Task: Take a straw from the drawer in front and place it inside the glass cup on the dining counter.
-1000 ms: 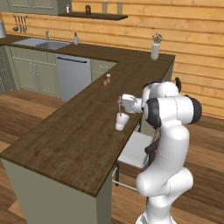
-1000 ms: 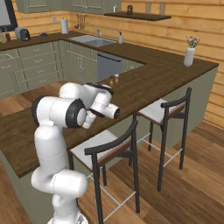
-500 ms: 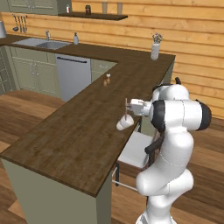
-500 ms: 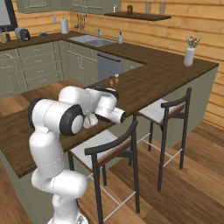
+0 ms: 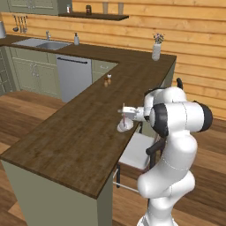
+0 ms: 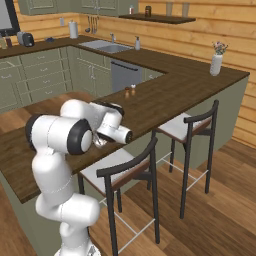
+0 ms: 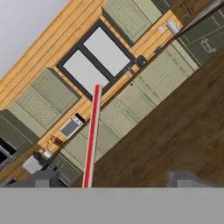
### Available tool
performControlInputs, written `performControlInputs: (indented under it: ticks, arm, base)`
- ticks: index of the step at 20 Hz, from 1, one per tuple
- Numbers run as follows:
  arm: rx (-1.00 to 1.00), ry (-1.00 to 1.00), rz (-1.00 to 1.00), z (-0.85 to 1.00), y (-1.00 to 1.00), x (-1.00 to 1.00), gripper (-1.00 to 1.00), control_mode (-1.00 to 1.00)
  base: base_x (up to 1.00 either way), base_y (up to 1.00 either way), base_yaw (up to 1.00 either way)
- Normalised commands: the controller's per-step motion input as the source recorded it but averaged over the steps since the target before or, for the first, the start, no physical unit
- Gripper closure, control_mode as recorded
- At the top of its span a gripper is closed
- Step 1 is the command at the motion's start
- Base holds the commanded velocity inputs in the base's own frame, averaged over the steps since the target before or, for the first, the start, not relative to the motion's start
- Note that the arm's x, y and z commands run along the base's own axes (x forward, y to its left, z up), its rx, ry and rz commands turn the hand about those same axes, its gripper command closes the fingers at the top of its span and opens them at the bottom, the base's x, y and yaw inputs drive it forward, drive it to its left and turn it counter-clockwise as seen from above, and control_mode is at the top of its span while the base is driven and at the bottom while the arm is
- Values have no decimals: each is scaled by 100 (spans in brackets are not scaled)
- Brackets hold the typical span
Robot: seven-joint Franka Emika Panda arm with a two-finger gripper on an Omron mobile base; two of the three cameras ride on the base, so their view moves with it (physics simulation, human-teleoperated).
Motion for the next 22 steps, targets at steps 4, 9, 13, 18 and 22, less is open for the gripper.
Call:
performControlInputs:
  ticks: [4, 9, 13, 18, 22]
  arm:
    - [-8, -2, 0, -18, 64, 76, -100, -100]
    - [-1, 0, 0, -11, -30, 44, -100, -100]
    - [0, -2, 0, -19, -62, -5, -100, -100]
    - [-21, 0, -7, -7, -30, -6, -100, -100]
    - [-2, -10, -7, 83, -48, -59, -100, -100]
  base:
    - [0, 0, 0]
    - [0, 0, 0]
    - [0, 0, 0]
    - [0, 0, 0]
    - [0, 0, 0]
